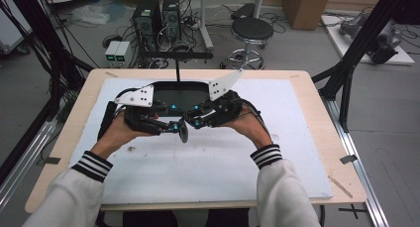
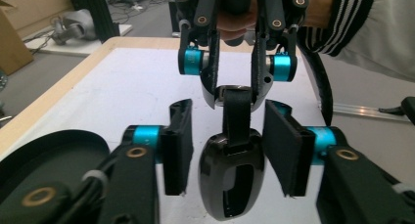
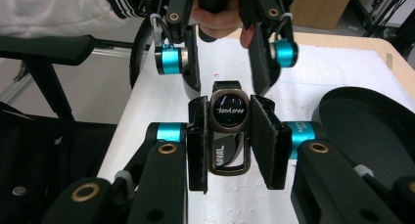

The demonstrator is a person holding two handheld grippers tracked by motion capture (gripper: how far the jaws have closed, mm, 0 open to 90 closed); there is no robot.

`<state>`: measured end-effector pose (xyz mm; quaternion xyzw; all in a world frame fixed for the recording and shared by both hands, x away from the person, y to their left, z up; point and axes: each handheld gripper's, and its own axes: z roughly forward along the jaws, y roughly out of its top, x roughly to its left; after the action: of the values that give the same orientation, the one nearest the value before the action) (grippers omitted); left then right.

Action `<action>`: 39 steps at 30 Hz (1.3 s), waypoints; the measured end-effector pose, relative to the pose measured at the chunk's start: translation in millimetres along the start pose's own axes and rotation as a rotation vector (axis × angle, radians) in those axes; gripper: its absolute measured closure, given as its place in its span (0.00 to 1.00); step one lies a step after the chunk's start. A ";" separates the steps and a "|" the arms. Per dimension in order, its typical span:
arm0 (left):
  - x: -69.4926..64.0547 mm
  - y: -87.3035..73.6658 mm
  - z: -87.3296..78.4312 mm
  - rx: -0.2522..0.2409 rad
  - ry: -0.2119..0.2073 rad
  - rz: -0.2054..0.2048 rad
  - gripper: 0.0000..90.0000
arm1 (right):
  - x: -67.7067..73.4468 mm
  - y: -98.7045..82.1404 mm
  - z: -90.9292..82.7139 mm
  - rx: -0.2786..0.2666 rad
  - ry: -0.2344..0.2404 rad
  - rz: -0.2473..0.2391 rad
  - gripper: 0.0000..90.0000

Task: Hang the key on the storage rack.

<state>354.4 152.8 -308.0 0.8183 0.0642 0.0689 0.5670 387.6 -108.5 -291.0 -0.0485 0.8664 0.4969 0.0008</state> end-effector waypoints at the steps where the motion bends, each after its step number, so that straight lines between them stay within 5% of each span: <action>1: 0.3 0.2 -0.4 0.006 0.000 0.004 0.65 | 0.5 -0.1 0.0 0.004 0.003 0.007 0.78; 21: 0.2 0.7 -3.5 -0.003 -0.021 -0.007 0.88 | -0.3 -0.3 1.7 0.001 0.003 0.007 0.78; 39: -2.8 2.1 -4.7 0.024 -0.007 -0.011 0.91 | 0.0 -1.1 3.4 0.002 0.016 0.006 0.78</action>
<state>350.8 155.9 -304.4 0.8249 0.0673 0.0622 0.5577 387.6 -106.2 -293.7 -0.0499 0.8671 0.4955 -0.0074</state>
